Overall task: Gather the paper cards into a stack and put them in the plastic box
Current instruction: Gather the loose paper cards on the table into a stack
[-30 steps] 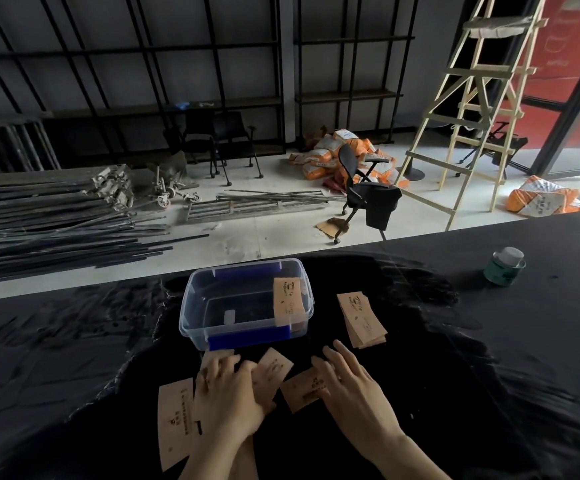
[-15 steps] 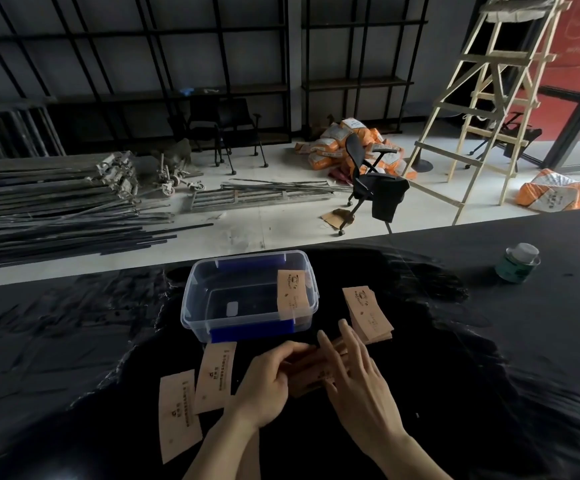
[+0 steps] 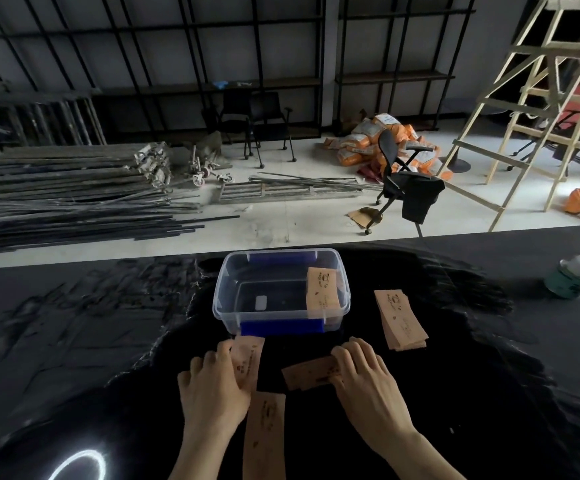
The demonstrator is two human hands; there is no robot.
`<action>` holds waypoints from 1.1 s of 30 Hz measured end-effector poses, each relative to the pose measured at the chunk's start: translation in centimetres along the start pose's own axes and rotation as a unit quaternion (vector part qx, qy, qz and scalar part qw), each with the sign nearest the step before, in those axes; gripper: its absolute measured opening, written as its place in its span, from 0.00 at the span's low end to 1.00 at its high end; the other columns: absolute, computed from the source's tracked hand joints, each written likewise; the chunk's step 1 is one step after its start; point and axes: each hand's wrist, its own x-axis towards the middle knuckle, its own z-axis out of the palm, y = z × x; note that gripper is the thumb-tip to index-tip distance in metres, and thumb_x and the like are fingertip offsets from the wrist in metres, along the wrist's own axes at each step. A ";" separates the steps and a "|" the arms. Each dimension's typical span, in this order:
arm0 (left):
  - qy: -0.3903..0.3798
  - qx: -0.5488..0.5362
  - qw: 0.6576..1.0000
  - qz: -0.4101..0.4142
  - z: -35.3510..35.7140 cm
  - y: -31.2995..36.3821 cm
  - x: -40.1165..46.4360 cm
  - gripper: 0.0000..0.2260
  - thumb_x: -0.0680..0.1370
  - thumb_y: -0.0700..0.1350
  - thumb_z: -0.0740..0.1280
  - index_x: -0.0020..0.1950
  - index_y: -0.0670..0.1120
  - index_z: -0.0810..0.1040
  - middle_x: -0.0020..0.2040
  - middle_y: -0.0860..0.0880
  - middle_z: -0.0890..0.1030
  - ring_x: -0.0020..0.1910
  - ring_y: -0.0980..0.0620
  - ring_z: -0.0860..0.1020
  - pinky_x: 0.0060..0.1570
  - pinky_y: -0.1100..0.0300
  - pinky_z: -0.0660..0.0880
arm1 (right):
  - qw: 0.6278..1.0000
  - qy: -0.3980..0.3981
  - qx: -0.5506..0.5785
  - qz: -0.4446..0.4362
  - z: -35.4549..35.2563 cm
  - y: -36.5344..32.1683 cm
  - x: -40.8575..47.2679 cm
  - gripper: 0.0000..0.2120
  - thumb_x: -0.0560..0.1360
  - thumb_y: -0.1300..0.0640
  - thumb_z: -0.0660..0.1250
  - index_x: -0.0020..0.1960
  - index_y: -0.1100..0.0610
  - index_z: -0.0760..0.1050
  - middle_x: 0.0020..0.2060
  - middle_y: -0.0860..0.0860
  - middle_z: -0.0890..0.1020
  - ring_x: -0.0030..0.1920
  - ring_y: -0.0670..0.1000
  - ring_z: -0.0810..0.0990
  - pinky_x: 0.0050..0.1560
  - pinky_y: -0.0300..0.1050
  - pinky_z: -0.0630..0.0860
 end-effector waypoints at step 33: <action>-0.275 0.059 0.952 0.119 -2.5 -0.3 -2.0 0.42 0.60 0.67 0.78 0.68 0.55 0.66 0.68 0.54 0.70 0.65 0.49 0.75 0.55 0.52 0.77 | 0.999 -0.004 0.036 -0.017 -0.3 -1.6 0.2 0.18 0.76 0.55 0.69 0.64 0.54 0.70 0.58 0.54 0.76 0.62 0.56 0.72 0.53 0.50 0.82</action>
